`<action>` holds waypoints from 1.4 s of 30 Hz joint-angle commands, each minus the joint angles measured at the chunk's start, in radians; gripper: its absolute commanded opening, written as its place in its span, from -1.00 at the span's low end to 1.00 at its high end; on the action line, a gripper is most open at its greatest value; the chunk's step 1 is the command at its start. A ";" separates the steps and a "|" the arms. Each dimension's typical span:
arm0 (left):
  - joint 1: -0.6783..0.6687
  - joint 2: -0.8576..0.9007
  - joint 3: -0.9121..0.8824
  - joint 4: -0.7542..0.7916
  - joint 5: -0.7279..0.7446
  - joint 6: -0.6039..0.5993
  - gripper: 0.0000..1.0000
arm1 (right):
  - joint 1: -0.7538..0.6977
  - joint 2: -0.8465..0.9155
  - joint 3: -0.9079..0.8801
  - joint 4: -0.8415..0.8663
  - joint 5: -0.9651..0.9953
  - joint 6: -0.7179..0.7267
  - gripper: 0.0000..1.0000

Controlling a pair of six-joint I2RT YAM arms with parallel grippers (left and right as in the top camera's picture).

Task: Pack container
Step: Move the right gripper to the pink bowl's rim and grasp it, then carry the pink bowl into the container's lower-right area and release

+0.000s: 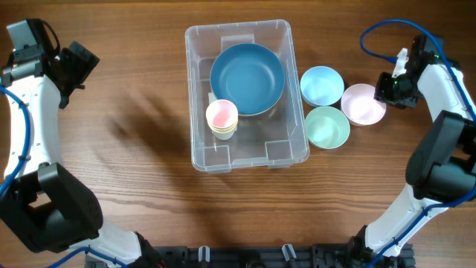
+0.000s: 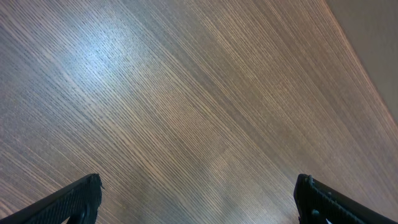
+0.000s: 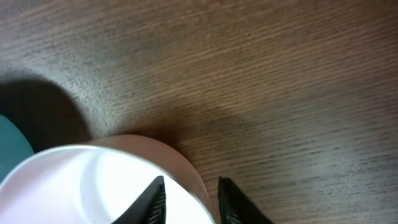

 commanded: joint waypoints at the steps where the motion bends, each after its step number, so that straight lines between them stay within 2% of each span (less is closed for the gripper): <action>1: 0.003 0.007 0.010 0.000 0.001 0.005 0.99 | 0.003 0.014 -0.004 0.007 -0.011 -0.003 -0.42; 7: 0.003 0.008 0.010 0.000 0.001 0.005 0.99 | 0.003 0.035 -0.004 0.018 0.032 -0.007 -0.35; 13: 0.003 0.007 0.010 0.000 0.001 0.005 1.00 | 0.003 0.052 -0.004 0.021 0.031 -0.104 -0.38; 15: 0.003 0.007 0.010 0.000 0.001 0.005 0.99 | 0.003 0.051 -0.004 0.021 0.029 -0.132 -0.50; 18: 0.003 0.007 0.010 0.000 0.001 0.005 0.99 | 0.003 0.051 -0.004 0.022 0.033 -0.150 -0.87; 19: 0.003 0.008 0.010 0.000 0.001 0.005 1.00 | 0.003 0.051 -0.004 0.024 0.033 -0.159 -0.91; 26: 0.003 0.007 0.010 0.000 0.001 0.005 1.00 | 0.000 0.051 0.010 0.020 0.172 -0.121 -0.91; 31: 0.003 0.008 0.010 0.000 0.001 0.005 0.99 | -0.005 0.020 0.063 -0.021 0.172 -0.106 -0.91; 37: 0.003 0.008 0.010 0.000 0.001 0.005 1.00 | -0.002 -0.113 0.178 -0.099 0.170 -0.068 -0.92; 42: 0.003 0.007 0.010 0.000 0.001 0.005 1.00 | 0.031 -0.254 0.245 -0.132 0.046 -0.051 -0.92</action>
